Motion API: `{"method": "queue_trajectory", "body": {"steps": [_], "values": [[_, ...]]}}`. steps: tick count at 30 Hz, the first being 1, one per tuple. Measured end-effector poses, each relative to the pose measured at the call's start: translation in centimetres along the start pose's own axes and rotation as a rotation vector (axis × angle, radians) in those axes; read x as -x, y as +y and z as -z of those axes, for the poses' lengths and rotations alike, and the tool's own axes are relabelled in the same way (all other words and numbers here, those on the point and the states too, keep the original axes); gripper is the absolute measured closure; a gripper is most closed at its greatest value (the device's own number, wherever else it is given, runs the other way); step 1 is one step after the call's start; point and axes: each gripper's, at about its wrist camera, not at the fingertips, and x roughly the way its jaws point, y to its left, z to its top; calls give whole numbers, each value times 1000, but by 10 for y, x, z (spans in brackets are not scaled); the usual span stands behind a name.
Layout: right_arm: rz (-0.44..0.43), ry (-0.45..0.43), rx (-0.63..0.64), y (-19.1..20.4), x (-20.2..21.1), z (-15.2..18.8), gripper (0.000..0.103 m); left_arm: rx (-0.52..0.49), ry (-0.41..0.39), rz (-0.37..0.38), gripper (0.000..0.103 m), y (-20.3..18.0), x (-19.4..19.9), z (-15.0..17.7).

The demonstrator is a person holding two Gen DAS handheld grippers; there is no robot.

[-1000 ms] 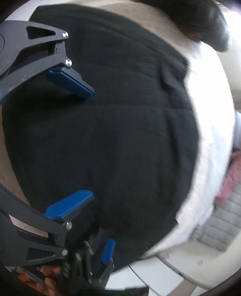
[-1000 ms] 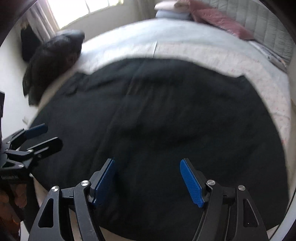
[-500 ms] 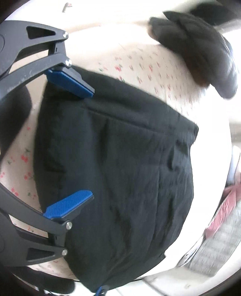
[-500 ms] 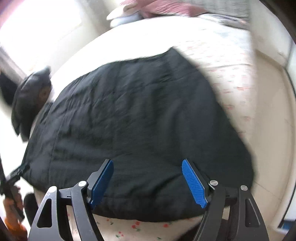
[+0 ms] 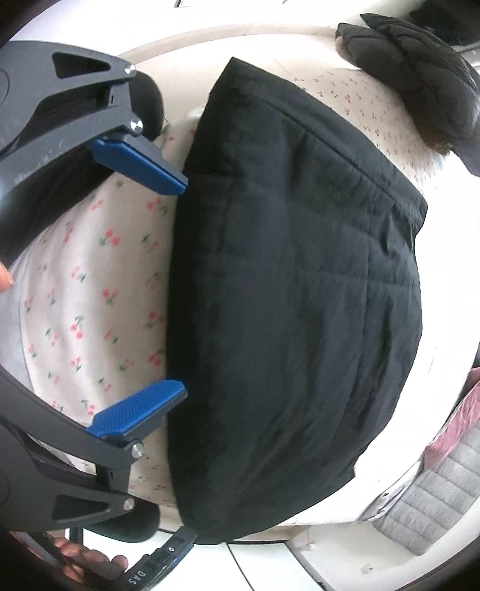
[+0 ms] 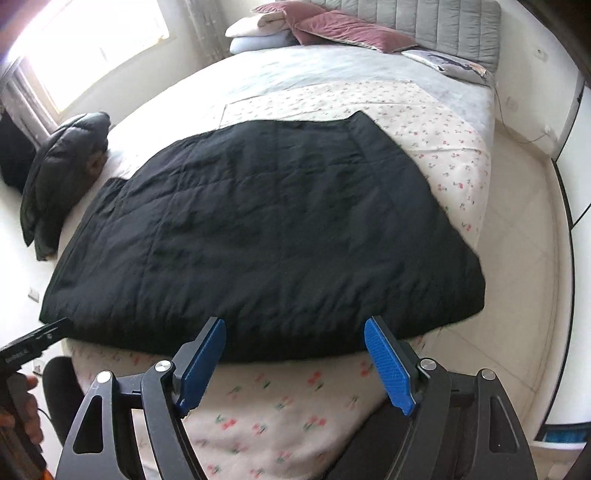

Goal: Fold large clothes

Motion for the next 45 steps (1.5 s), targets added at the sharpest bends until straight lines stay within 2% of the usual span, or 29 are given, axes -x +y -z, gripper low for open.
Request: {"method": "queue_trajectory", "body": {"steps": [12,17,24,45], "values": [[58,14,62,26,6,15,20,-62,-2,-7,1,-49,9,15],[84,0,97,35,8,15,20,-124,-36,-49,1,-69,14,19],[95,3,84,34,6,15,20,-162,-37,-13,1,-88,15,22],[91,20,92,41,-5,16,19,-160,-32,-17,1,-89,12,21]]}}
